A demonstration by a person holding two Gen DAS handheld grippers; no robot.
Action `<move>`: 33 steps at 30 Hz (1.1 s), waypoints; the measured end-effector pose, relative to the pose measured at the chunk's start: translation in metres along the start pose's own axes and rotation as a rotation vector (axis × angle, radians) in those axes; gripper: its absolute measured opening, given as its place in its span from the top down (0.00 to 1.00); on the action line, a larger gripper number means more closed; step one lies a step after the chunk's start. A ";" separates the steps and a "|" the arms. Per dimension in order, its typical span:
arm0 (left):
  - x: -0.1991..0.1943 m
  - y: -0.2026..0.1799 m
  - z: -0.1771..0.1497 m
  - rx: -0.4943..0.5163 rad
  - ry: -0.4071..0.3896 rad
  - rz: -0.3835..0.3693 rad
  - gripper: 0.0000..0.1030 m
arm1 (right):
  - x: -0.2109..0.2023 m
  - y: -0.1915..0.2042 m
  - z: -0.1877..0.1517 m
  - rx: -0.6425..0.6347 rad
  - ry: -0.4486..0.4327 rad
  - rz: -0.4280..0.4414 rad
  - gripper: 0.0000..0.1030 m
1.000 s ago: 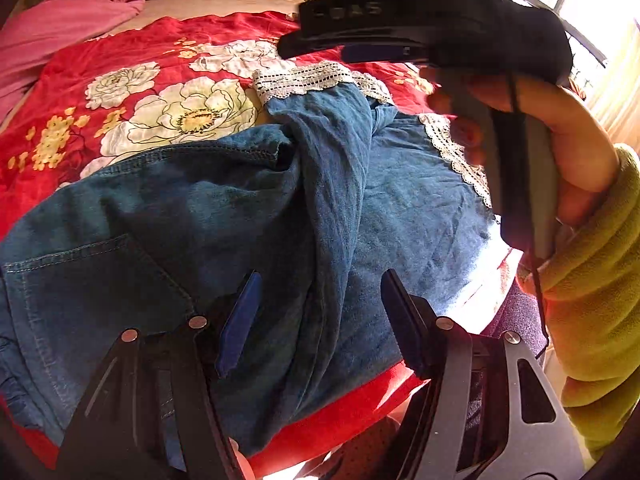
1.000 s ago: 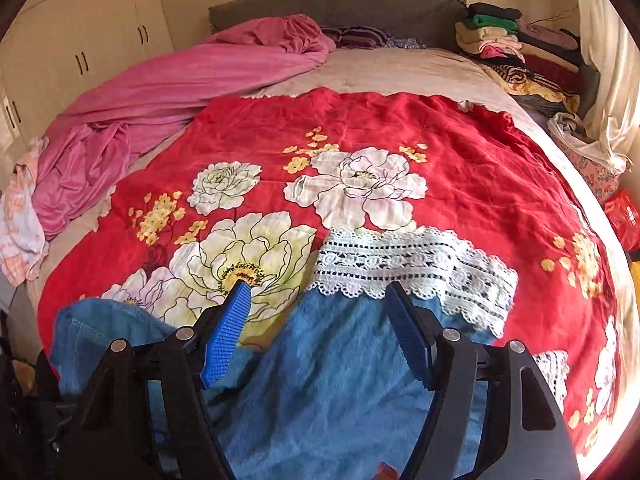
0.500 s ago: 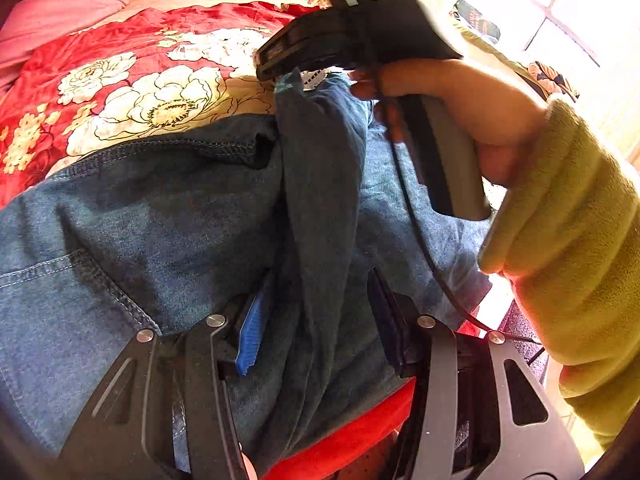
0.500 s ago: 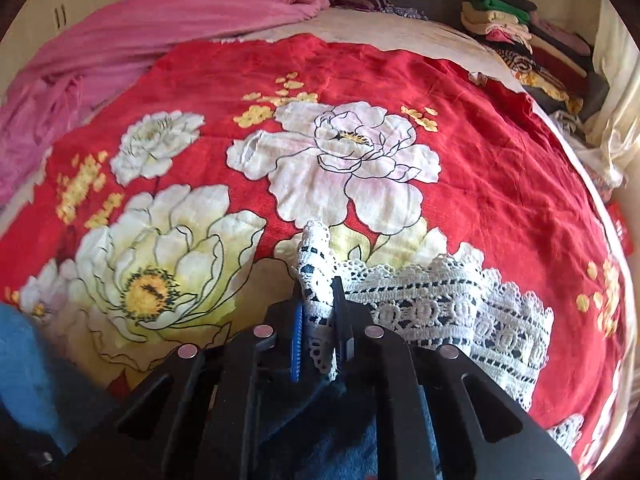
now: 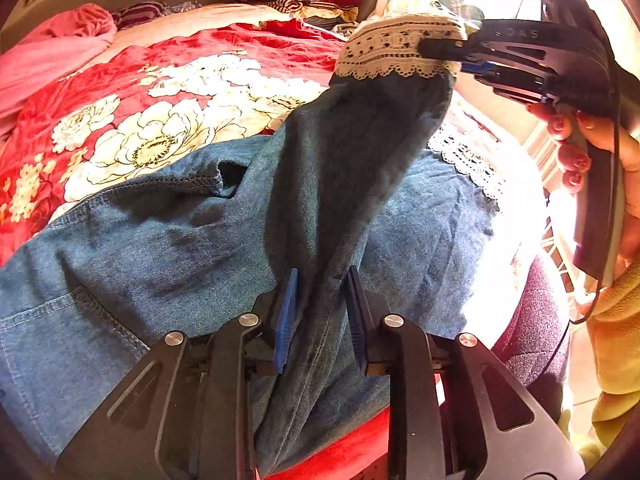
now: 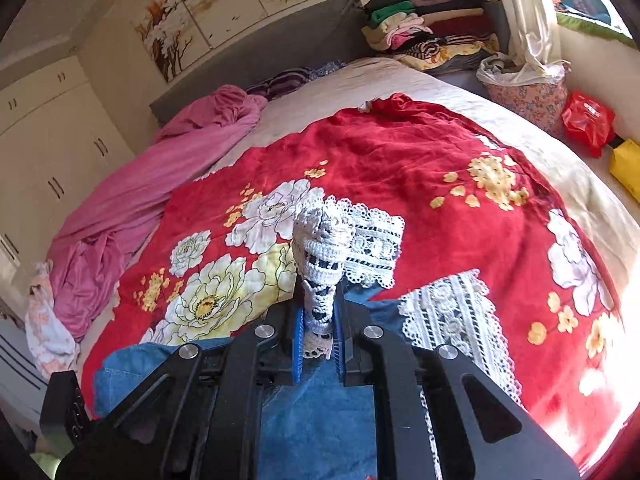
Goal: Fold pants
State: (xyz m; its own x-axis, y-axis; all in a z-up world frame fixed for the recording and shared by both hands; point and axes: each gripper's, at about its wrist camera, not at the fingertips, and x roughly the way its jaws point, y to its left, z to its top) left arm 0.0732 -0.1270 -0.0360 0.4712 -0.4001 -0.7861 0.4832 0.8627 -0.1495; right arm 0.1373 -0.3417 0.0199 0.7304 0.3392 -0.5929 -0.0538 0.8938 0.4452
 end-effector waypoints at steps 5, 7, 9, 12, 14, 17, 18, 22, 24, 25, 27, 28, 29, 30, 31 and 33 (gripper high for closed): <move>-0.009 -0.010 -0.005 0.034 -0.020 0.009 0.80 | -0.030 -0.037 -0.039 0.145 0.000 -0.007 0.89; -0.012 -0.019 -0.008 0.066 -0.024 0.004 0.75 | -0.033 -0.049 -0.057 0.190 0.025 -0.008 0.89; -0.009 -0.026 -0.009 0.106 -0.022 0.009 0.72 | -0.032 -0.059 -0.069 0.214 0.056 -0.012 0.86; 0.004 -0.040 -0.008 0.188 0.007 0.061 0.71 | -0.032 -0.072 -0.079 0.249 0.063 -0.011 0.83; 0.014 -0.044 -0.009 0.239 0.013 0.114 0.71 | -0.035 -0.079 -0.081 0.261 0.059 -0.014 0.79; 0.020 -0.043 -0.007 0.244 0.020 0.126 0.71 | -0.038 -0.081 -0.082 0.254 0.054 -0.003 0.72; 0.021 -0.042 -0.005 0.239 0.016 0.120 0.73 | -0.039 -0.083 -0.082 0.256 0.053 0.002 0.70; 0.022 -0.042 0.000 0.255 0.005 0.132 0.99 | -0.041 -0.091 -0.079 0.288 0.034 0.000 0.66; 0.017 -0.041 0.001 0.233 0.017 0.110 1.00 | -0.045 -0.087 -0.077 0.254 0.029 -0.012 0.82; 0.012 -0.040 0.001 0.229 0.014 0.100 1.00 | -0.048 -0.086 -0.076 0.238 0.023 -0.017 0.82; 0.001 -0.040 -0.001 0.214 0.013 0.062 1.00 | -0.057 -0.084 -0.075 0.234 0.008 -0.008 0.82; -0.006 -0.041 -0.002 0.206 0.008 0.042 1.00 | -0.062 -0.083 -0.074 0.228 0.001 -0.005 0.82; -0.013 -0.042 -0.004 0.200 0.001 0.022 1.00 | -0.066 -0.082 -0.075 0.216 -0.003 -0.003 0.82; -0.019 -0.044 -0.006 0.200 -0.005 0.007 1.00 | -0.070 -0.080 -0.076 0.201 -0.001 0.000 0.82; -0.024 -0.047 -0.008 0.212 -0.016 0.008 1.00 | -0.073 -0.080 -0.077 0.190 0.006 -0.002 0.82; -0.028 -0.051 -0.014 0.232 -0.023 0.014 1.00 | -0.077 -0.081 -0.084 0.186 0.021 -0.023 0.82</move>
State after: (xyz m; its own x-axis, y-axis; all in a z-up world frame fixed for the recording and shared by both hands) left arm 0.0256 -0.1557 -0.0149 0.4942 -0.3981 -0.7729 0.6321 0.7748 0.0051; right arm 0.0281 -0.4154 -0.0269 0.7157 0.3271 -0.6171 0.0911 0.8323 0.5468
